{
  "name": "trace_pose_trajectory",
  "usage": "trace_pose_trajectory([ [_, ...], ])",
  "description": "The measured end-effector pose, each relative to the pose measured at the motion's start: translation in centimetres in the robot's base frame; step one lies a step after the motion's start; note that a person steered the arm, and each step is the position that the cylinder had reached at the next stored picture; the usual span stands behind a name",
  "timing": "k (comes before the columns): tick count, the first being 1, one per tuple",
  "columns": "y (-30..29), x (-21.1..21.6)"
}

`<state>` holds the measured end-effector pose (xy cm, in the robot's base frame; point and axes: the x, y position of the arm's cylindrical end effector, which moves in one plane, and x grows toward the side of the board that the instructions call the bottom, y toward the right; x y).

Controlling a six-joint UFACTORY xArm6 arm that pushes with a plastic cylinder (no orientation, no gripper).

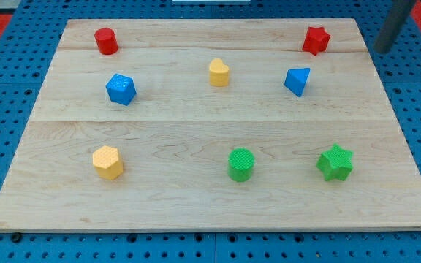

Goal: Push the red blocks towards the yellow heart

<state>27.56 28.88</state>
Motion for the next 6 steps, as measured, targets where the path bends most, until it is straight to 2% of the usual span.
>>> trace_pose_trajectory([
  [1,-4.2,-2.3],
  [2,-8.3,-2.2],
  [3,-15.2,-2.2],
  [4,-18.2,-1.9],
  [5,-15.9,-2.0],
  [6,-16.7,-0.3],
])
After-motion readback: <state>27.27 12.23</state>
